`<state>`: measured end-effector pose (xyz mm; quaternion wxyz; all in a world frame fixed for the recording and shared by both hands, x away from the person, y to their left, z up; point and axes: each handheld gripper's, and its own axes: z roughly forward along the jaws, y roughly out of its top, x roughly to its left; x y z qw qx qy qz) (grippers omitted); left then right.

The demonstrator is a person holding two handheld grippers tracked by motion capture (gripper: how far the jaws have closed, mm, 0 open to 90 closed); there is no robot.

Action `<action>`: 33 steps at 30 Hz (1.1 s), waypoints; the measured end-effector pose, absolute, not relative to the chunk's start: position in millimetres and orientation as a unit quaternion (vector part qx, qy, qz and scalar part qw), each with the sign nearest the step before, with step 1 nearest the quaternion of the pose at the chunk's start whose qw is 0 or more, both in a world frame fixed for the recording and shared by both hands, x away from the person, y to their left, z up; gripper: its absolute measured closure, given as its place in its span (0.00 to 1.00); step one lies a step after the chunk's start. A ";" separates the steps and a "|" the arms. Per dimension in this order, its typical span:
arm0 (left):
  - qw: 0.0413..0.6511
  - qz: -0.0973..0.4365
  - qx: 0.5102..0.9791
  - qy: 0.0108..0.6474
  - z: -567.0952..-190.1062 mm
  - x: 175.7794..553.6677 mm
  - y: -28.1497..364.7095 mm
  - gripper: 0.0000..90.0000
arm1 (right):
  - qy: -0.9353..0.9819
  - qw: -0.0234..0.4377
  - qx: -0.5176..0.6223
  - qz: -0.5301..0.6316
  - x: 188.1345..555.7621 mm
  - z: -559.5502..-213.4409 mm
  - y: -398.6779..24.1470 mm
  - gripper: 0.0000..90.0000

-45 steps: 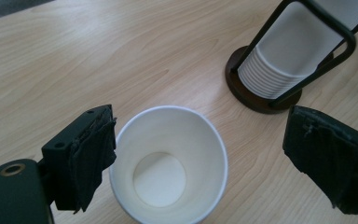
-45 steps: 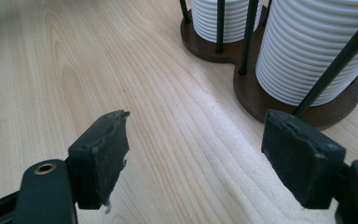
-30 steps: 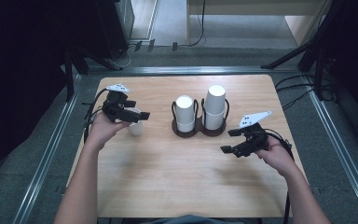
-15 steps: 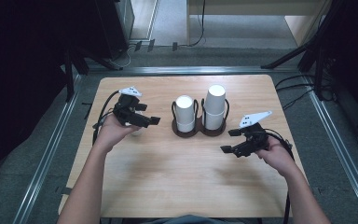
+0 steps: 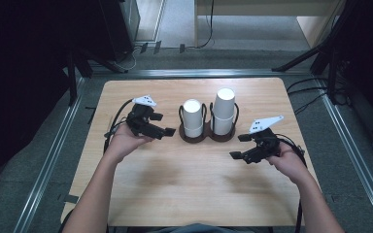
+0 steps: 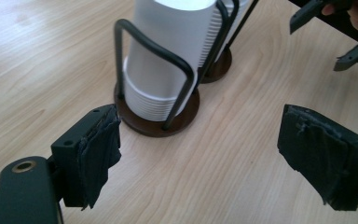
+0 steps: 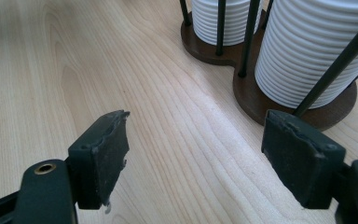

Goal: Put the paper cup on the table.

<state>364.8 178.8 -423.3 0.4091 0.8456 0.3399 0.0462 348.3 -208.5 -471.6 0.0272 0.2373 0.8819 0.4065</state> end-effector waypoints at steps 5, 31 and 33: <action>0.409 0.038 0.852 0.326 -423.5 361.5 169.4 0.15 | 0.882 0.027 0.237 0.406 348.4 -471.7 -208.5 0.26; 0.423 0.009 0.866 0.267 -434.6 343.2 113.6 0.15 | 0.883 0.030 0.236 0.404 347.1 -471.8 -207.1 0.26; 0.421 0.010 0.868 0.264 -436.4 342.1 110.1 0.15 | 0.884 0.031 0.236 0.403 347.2 -472.2 -206.8 0.26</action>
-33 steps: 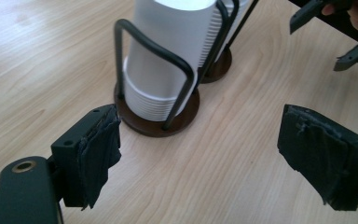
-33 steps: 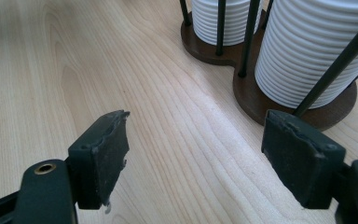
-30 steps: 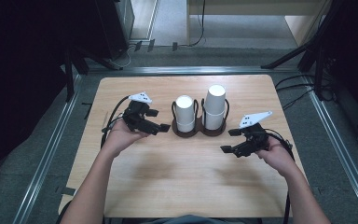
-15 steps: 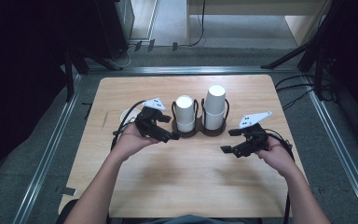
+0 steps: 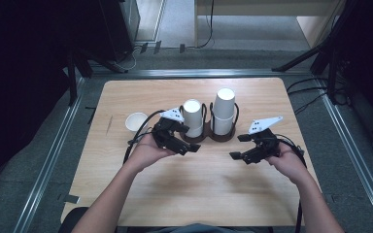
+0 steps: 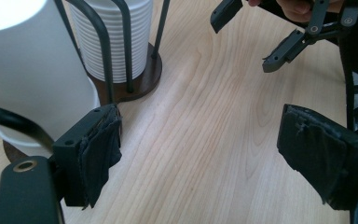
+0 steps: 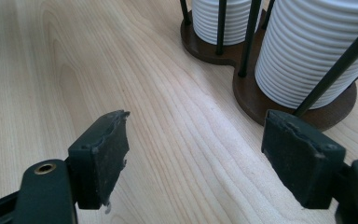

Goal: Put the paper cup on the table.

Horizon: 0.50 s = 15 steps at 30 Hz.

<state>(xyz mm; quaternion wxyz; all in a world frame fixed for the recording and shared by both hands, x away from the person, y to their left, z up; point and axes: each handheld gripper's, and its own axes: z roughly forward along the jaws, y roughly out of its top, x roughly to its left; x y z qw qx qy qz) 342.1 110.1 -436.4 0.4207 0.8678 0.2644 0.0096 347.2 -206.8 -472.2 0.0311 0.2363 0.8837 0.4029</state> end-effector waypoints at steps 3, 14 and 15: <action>0.420 0.005 0.868 0.264 -439.5 341.5 105.6 0.15 | 0.886 0.033 0.234 0.399 346.3 -473.5 -205.4 0.26; 0.423 0.002 0.864 0.272 -449.3 341.0 96.6 0.15 | 0.891 0.033 0.223 0.393 341.4 -475.6 -198.0 0.26; 0.422 0.002 0.866 0.270 -449.8 340.8 95.5 0.15 | 0.892 0.033 0.221 0.393 340.7 -475.7 -197.3 0.26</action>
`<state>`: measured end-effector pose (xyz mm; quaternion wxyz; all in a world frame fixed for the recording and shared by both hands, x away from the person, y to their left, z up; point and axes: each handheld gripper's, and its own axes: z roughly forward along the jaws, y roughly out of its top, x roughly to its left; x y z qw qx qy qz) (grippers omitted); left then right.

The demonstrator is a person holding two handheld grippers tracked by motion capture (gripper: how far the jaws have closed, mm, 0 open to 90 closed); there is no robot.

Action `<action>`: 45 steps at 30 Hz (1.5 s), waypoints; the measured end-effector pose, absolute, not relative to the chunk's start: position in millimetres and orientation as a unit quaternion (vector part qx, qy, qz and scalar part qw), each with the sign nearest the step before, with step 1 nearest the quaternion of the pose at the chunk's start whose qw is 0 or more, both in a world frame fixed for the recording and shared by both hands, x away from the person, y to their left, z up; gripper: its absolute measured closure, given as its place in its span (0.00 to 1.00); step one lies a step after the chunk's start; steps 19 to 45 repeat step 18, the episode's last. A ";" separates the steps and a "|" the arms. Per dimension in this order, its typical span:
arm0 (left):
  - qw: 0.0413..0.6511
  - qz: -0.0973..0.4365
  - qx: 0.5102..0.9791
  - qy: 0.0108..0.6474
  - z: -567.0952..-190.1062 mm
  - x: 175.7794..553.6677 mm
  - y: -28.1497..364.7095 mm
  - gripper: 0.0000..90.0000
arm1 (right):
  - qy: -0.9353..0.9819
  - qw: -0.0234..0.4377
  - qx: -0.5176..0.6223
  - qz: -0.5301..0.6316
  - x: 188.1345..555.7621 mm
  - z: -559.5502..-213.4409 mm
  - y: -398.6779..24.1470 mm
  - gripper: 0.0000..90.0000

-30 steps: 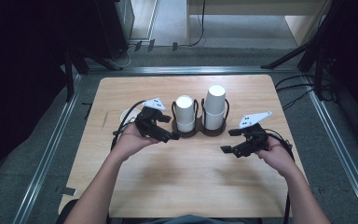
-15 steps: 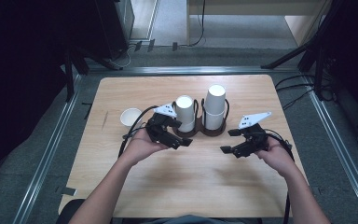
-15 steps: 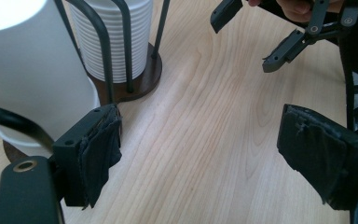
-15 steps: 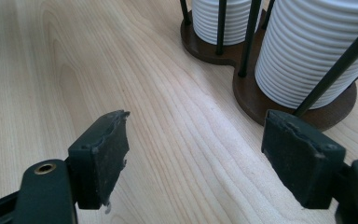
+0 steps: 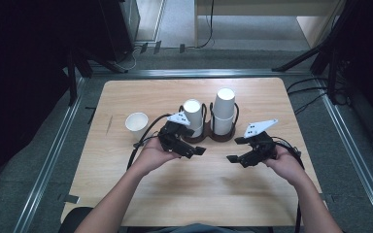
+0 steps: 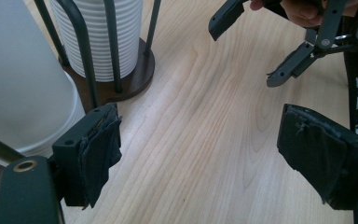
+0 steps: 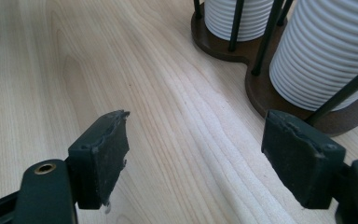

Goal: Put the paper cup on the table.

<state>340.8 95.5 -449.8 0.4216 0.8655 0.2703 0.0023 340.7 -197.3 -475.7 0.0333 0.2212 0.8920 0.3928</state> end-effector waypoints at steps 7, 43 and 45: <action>0.407 0.018 0.874 0.265 -455.0 338.5 89.4 0.15 | 0.893 0.033 0.219 0.392 339.8 -476.0 -195.6 0.26; 0.394 0.032 0.878 0.269 -460.0 338.4 87.8 0.15 | 0.892 0.035 0.217 0.394 339.9 -475.9 -197.1 0.26; 0.394 0.032 0.878 0.269 -460.0 338.4 87.8 0.15 | 0.892 0.035 0.217 0.394 339.9 -475.9 -197.1 0.26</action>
